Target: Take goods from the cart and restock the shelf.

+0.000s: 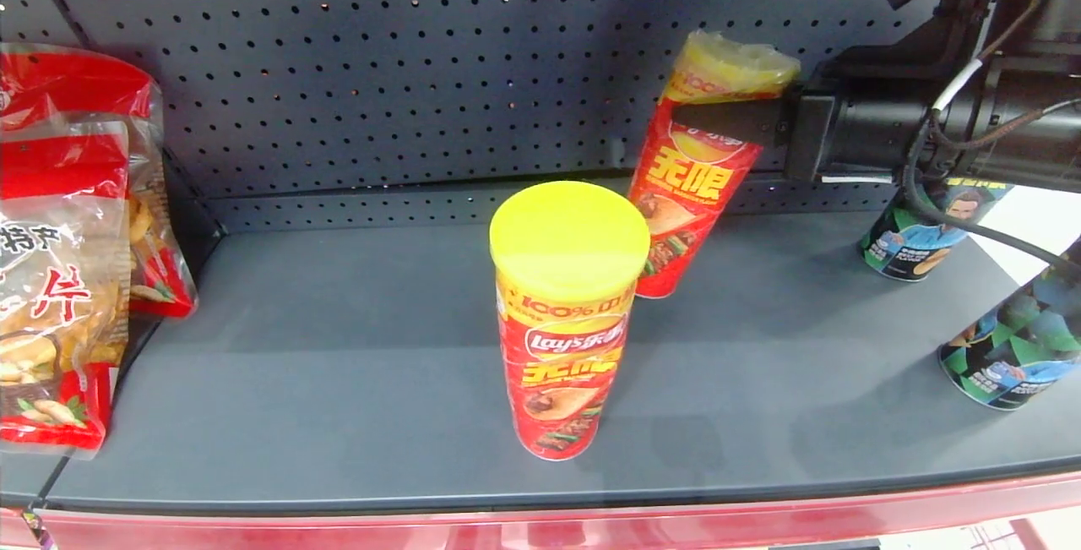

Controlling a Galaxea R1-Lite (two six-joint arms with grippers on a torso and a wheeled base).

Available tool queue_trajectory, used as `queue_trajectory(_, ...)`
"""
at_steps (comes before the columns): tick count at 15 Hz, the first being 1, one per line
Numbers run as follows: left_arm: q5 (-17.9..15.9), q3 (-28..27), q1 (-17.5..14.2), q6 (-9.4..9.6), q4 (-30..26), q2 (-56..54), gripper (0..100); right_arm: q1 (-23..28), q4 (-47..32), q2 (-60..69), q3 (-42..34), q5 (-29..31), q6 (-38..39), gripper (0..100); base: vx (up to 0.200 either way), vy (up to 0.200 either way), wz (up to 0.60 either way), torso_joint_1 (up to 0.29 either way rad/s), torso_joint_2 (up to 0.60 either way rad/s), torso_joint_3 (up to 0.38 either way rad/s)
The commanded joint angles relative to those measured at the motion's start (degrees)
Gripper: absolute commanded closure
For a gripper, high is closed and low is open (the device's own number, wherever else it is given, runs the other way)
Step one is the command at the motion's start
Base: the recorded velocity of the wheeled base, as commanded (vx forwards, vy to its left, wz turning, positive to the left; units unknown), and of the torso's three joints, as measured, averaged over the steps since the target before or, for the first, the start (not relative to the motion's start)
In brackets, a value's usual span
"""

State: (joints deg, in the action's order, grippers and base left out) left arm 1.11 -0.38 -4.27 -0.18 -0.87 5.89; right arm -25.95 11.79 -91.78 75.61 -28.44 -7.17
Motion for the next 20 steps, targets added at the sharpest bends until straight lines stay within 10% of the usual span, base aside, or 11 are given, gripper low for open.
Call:
queue_trajectory(1,-1.99,0.38,-0.04,0.45,0.60,-1.05,0,0.38,-0.01,0.11,0.16,-0.12,-0.04,100,0.000,0.000,0.00,0.000,0.00,0.000)
queue_trajectory(4,-4.54,0.29,5.94,0.09,0.60,-2.90,0,0.73,-0.01,0.64,0.33,-0.91,0.14,100,0.000,0.000,0.00,0.000,0.00,0.000)
queue_trajectory(20,-1.29,0.38,3.92,0.01,0.69,-5.80,0,-0.68,1.57,-6.04,7.19,-13.31,0.58,100,0.000,0.000,0.00,0.000,0.00,0.000)
